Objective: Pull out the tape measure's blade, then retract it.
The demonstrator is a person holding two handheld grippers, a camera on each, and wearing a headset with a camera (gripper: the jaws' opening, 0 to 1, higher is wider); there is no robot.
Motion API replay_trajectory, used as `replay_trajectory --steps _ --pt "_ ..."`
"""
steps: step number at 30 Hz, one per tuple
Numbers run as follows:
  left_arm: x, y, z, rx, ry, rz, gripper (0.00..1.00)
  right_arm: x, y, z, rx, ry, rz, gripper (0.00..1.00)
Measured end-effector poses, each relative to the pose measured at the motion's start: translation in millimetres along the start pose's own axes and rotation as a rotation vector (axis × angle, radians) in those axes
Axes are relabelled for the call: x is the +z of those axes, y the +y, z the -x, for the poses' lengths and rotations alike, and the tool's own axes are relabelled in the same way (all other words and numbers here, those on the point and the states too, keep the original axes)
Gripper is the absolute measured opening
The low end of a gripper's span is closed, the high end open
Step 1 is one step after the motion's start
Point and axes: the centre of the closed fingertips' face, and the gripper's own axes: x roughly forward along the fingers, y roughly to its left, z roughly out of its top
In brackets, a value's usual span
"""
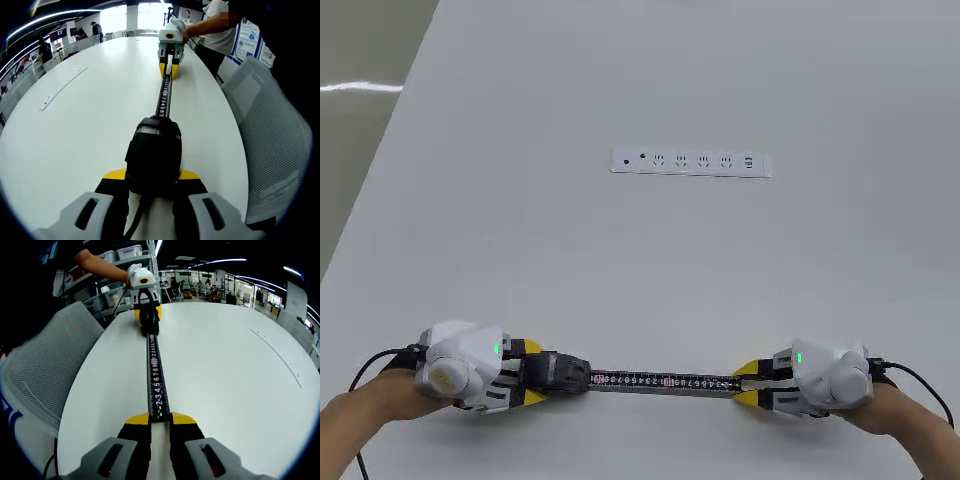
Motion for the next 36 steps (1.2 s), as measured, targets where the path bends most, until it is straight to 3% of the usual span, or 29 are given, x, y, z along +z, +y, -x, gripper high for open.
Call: replay_trajectory --steps 36 --pt "0.1 -0.4 -0.5 -0.005 0.007 -0.002 0.30 -14.5 -2.3 16.6 -0.018 0.017 -0.006 0.11"
